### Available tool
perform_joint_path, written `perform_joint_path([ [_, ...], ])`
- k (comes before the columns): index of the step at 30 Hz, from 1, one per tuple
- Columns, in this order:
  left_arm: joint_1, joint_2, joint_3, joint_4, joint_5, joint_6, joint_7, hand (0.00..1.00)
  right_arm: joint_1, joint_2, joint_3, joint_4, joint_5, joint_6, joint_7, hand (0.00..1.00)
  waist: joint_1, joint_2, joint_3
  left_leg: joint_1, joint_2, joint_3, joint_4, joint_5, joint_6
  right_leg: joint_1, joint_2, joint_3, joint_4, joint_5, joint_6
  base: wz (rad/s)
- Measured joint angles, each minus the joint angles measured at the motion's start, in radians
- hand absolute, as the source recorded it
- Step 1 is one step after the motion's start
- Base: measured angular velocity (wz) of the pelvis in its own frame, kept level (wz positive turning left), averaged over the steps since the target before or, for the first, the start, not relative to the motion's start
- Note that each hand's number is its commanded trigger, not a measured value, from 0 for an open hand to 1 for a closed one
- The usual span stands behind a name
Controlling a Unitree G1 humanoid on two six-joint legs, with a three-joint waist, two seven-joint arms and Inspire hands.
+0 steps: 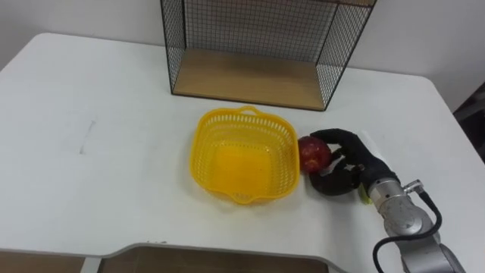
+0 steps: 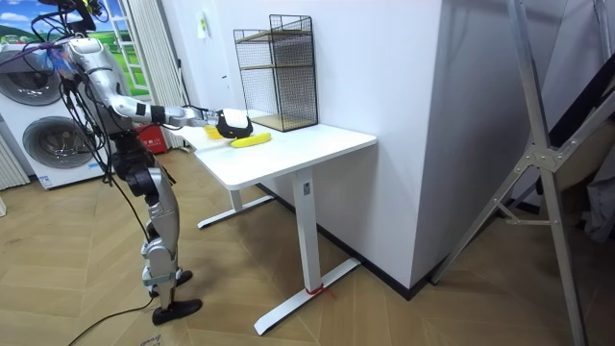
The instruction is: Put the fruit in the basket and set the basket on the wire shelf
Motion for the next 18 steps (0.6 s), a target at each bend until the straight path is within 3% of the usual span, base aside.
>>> perform_joint_path([
  [11,0.001,0.0,-0.002,-0.001,-0.002,-0.003,0.005,0.0,0.011,0.0,0.005,-0.002,0.104,-0.002,-0.01,1.0,0.0,0.009,0.0044,-0.004,0.0,-0.003,0.0,0.0,0.0,-0.002,0.001,0.005,0.0,0.0,0.0,0.0],
  [18,0.015,-0.002,0.002,-0.001,0.0,0.0,0.0,0.0,0.038,0.005,0.001,-0.002,0.256,0.001,-0.004,1.0,-0.024,0.017,-0.0013,-0.002,0.0,-0.003,-0.003,0.0,0.0,0.0,0.0,-0.001,0.0,0.0,0.0,0.02],
])
